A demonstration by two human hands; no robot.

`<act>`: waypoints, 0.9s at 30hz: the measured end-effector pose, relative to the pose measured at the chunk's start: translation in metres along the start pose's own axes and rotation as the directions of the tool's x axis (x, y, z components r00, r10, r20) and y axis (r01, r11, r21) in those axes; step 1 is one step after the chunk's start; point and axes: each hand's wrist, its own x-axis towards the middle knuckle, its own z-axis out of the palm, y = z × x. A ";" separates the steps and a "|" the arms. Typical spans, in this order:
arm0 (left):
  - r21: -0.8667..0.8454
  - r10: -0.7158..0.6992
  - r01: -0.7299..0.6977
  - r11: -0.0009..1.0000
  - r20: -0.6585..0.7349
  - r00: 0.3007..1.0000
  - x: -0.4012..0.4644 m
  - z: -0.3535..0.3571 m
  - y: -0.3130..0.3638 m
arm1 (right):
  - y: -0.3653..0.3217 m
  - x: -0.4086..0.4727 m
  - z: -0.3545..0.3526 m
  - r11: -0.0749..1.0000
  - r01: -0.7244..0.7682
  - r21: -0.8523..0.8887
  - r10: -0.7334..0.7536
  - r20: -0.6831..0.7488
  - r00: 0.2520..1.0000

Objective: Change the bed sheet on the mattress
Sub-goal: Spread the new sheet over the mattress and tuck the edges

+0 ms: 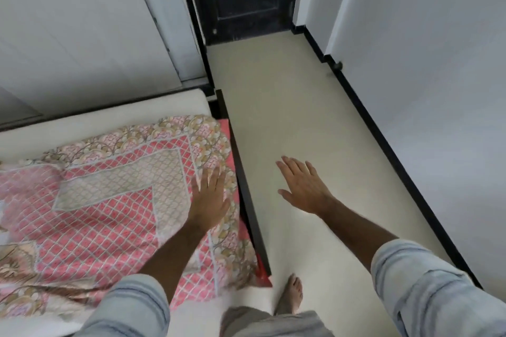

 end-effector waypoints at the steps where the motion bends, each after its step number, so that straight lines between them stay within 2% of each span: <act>1: -0.008 0.004 -0.004 1.000 -0.005 1.000 0.018 -0.004 0.009 | 0.016 0.008 -0.008 1.000 0.009 -0.010 -0.010 -0.013 1.000; 9: -0.090 -0.115 0.115 0.989 0.000 0.993 0.121 -0.019 0.051 | 0.102 0.088 -0.038 0.993 0.105 -0.061 -0.104 0.019 0.994; 16: -0.186 -0.328 0.346 0.920 0.118 0.937 0.206 -0.003 -0.005 | 0.136 0.241 -0.059 0.953 0.292 -0.084 -0.282 0.107 0.953; 21: -0.251 -0.544 0.575 0.779 0.188 0.818 0.257 -0.007 -0.055 | 0.123 0.392 -0.067 0.873 0.475 -0.107 -0.429 0.294 0.854; 27: -0.313 -0.753 0.779 0.543 0.230 0.617 0.280 -0.039 -0.113 | 0.054 0.540 -0.101 0.754 0.653 -0.069 -0.591 0.361 0.721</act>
